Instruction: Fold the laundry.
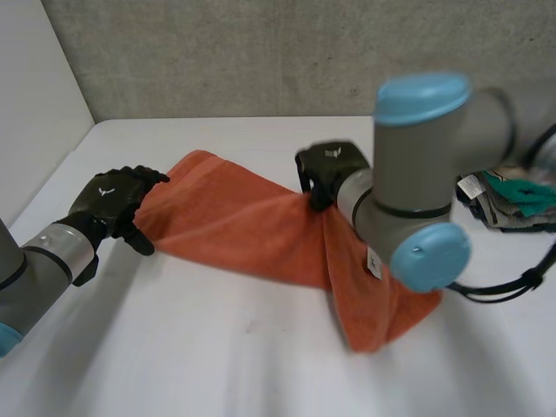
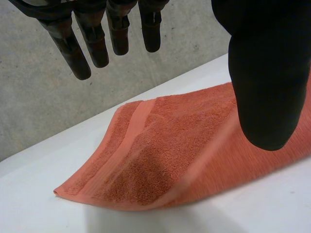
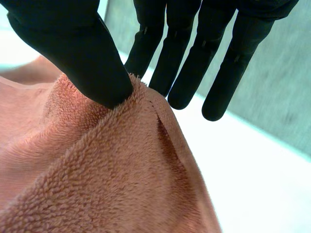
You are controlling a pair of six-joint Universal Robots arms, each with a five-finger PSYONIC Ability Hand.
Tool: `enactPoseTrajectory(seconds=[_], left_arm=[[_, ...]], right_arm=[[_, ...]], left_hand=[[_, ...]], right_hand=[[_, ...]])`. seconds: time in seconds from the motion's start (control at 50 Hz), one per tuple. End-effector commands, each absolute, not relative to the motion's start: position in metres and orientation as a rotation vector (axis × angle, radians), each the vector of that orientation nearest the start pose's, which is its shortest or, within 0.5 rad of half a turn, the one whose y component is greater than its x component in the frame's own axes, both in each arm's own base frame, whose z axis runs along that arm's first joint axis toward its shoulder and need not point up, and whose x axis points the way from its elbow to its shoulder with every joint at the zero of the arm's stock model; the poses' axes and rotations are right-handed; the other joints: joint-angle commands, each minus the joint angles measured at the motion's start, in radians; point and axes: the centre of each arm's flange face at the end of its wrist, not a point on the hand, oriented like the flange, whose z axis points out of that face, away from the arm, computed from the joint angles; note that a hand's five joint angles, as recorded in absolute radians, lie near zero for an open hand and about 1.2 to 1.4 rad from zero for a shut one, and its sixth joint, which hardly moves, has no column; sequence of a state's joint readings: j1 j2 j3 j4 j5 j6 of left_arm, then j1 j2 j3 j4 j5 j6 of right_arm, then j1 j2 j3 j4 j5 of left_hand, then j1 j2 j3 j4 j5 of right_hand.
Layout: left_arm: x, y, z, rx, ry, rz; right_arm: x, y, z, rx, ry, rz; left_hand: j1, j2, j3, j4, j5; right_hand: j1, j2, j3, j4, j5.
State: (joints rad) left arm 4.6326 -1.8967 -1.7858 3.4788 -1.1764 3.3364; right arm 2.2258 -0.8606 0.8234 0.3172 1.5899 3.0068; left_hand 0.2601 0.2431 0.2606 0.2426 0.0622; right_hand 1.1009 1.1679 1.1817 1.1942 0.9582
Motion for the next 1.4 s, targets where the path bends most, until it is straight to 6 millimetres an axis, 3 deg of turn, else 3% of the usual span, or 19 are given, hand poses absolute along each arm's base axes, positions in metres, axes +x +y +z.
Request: enactPoseTrajectory(seconds=[0.02,0.14,0.22,0.46,0.5,0.58,0.6,0.72,0.76,0.78,0.8,0.82,0.88,0.96,1.14,1.22,1.34,1.36,1.4], left_arm=[[-0.192,-0.317,0.171,0.769,2.498,-2.131],[-0.196,-0.324,0.152,0.785,2.552,-2.073],[-0.202,-0.329,0.139,0.806,2.572,-2.046],[-0.201,-0.384,0.107,0.689,2.491,-2.045],[-0.203,-0.388,0.101,0.689,2.482,-2.045],[-0.207,-0.392,0.092,0.715,2.485,-2.034],[-0.207,-0.391,0.091,0.72,2.486,-2.027],[-0.207,-0.385,0.091,0.76,2.476,-2.0],[-0.203,-0.382,0.106,0.75,2.446,-2.026],[-0.202,-0.381,0.117,0.739,2.423,-2.05],[-0.2,-0.378,0.134,0.72,2.39,-2.091],[-0.2,-0.376,0.142,0.717,2.375,-2.107],[-0.199,-0.361,0.16,0.71,2.36,-2.128],[-0.2,-0.335,0.17,0.708,2.398,-2.121],[-0.215,-0.29,0.155,0.789,2.531,-2.032],[-0.22,-0.295,0.137,0.807,2.572,-1.99],[-0.232,-0.323,0.122,0.821,2.566,-1.995],[-0.234,-0.327,0.121,0.824,2.561,-2.002],[-0.24,-0.335,0.115,0.836,2.564,-1.999]], right_arm=[[0.354,-0.231,0.294,-0.983,1.986,-1.79],[0.34,-0.195,0.33,-0.999,1.862,-1.816],[0.333,-0.179,0.339,-1.015,1.823,-1.802],[0.311,-0.154,0.333,-1.028,1.834,-1.773],[0.308,-0.153,0.335,-1.019,1.83,-1.785],[0.305,-0.15,0.335,-1.012,1.817,-1.801],[0.304,-0.151,0.334,-1.009,1.814,-1.806],[0.301,-0.159,0.33,-0.994,1.837,-1.821],[0.299,-0.162,0.33,-0.996,1.844,-1.83],[0.299,-0.162,0.33,-0.996,1.844,-1.83],[0.299,-0.163,0.33,-0.995,1.846,-1.831],[0.299,-0.165,0.33,-0.993,1.845,-1.833],[0.3,-0.166,0.331,-0.987,1.844,-1.838],[0.301,-0.167,0.335,-0.975,1.826,-1.852],[0.304,-0.166,0.34,-0.973,1.795,-1.866],[0.304,-0.166,0.343,-0.971,1.789,-1.872],[0.303,-0.168,0.34,-0.966,1.804,-1.866],[0.302,-0.168,0.339,-0.966,1.808,-1.864],[0.301,-0.168,0.338,-0.964,1.815,-1.867]], left_hand=[[-0.064,-0.047,-0.065,-0.047,-0.041],[-0.061,-0.044,-0.062,-0.044,-0.038],[-0.044,-0.027,-0.044,-0.026,-0.02],[0.326,0.343,0.325,0.344,0.349],[0.455,0.472,0.454,0.472,0.478],[1.1,1.117,1.099,1.117,1.123],[1.136,1.153,1.135,1.153,1.159],[1.136,1.153,1.136,1.154,1.16],[1.136,1.153,1.136,1.154,1.16],[1.029,1.046,1.028,1.047,1.052],[0.633,0.65,0.632,0.65,0.656],[0.448,0.465,0.448,0.466,0.472],[0.2,0.217,0.2,0.218,0.224],[0.174,0.191,0.173,0.191,0.197],[0.165,0.182,0.164,0.182,0.188],[0.168,0.185,0.167,0.185,0.191],[0.244,0.261,0.243,0.261,0.267],[0.317,0.334,0.316,0.334,0.34],[0.718,0.735,0.717,0.736,0.741]], right_hand=[[0.295,0.228,0.215,0.202,0.264],[0.295,0.228,0.215,0.202,0.264],[0.295,0.228,0.215,0.202,0.264],[0.295,0.228,0.215,0.202,0.264],[0.295,0.228,0.215,0.202,0.264],[0.295,0.228,0.215,0.202,0.264],[0.295,0.228,0.215,0.202,0.264],[0.295,0.228,0.215,0.202,0.264],[0.295,0.228,0.215,0.202,0.264],[0.295,0.228,0.215,0.202,0.264],[0.295,0.228,0.215,0.202,0.264],[0.295,0.228,0.215,0.202,0.264],[0.295,0.228,0.215,0.202,0.264],[0.295,0.228,0.215,0.202,0.264],[0.295,0.228,0.215,0.202,0.264],[0.295,0.228,0.215,0.202,0.264],[0.295,0.228,0.215,0.202,0.264],[0.295,0.228,0.215,0.202,0.264],[0.295,0.228,0.215,0.202,0.264]])
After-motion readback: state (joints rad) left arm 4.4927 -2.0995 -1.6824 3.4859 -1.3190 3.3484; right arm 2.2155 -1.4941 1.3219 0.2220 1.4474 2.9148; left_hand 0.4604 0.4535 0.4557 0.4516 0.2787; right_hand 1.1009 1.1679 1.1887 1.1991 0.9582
